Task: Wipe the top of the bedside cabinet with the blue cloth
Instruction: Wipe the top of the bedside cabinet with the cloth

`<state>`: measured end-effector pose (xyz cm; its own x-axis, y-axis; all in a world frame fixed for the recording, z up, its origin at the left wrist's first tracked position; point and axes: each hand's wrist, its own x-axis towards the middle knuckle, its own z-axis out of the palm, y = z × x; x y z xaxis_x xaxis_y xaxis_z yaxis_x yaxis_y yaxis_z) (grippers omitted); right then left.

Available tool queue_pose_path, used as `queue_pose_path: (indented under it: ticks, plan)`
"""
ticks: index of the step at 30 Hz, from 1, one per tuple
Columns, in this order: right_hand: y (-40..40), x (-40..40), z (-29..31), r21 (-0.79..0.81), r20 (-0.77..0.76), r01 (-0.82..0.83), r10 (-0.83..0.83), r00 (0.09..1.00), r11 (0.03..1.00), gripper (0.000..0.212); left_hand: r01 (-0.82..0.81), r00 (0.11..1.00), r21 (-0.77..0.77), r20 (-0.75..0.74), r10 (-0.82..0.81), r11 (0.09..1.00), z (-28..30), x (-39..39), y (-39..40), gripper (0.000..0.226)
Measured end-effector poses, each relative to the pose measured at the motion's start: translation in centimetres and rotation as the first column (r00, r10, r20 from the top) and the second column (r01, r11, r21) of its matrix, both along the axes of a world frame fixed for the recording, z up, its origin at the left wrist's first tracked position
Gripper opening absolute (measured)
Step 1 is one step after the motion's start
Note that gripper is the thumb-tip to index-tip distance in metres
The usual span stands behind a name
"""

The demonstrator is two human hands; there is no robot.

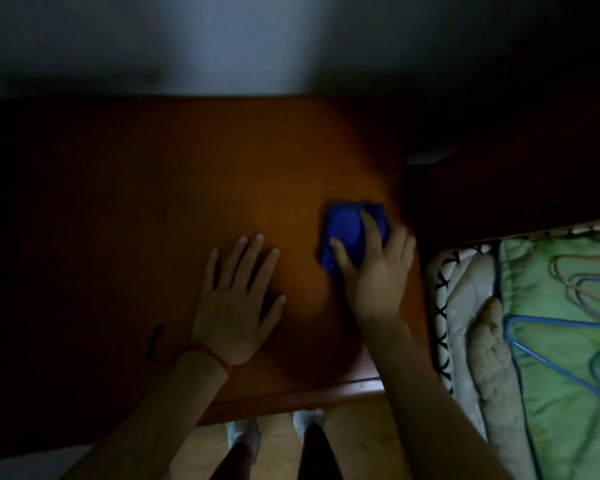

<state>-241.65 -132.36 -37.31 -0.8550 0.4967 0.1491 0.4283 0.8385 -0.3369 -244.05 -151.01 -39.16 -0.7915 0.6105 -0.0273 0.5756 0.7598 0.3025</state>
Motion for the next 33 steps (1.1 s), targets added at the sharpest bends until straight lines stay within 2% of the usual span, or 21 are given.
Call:
queue_pose_path:
  ticks: [3, 9, 16, 21, 28, 33]
  plan:
    - [0.7, -2.4, 0.0, 0.028, -0.004, 0.01, -0.01, 1.0, 1.0, 0.058, -0.004, 1.0, 0.01, -0.014, 0.004, 1.0, 0.0, 0.0, -0.1, 0.057]
    - [-2.7, 9.0, -0.1, -0.028, 0.024, -0.002, 0.003, 1.0, 1.0, 0.056, 0.012, 0.999, 0.024, -0.044, -0.01, 1.0, -0.3, 0.1, -0.2, 0.056]
    - [-0.9, 4.3, -0.1, 0.019, 0.015, -0.026, 0.025, 1.0, 0.999, 0.055, -0.07, 0.996, 0.03, -0.058, 0.071, 0.997, 0.0, 2.0, -0.1, 0.055]
    - [-4.1, 14.9, 0.1, -0.008, 0.041, -0.031, 0.032, 0.999, 0.999, 0.054, -0.077, 0.994, 0.06, -0.07, 0.081, 0.995, 0.0, 7.6, -1.4, 0.051]
    - [-2.7, 12.0, -0.2, 0.015, 0.031, -0.049, 0.048, 0.998, 0.999, 0.055, -0.113, 0.986, 0.03, -0.121, 0.116, 0.993, -0.7, 11.3, -2.7, 0.055]
    - [-4.3, 17.9, -0.5, 0.016, 0.027, -0.079, 0.079, 0.997, 0.997, 0.055, -0.115, 0.98, 0.042, -0.159, 0.12, 0.992, -0.9, 11.5, -2.6, 0.051]
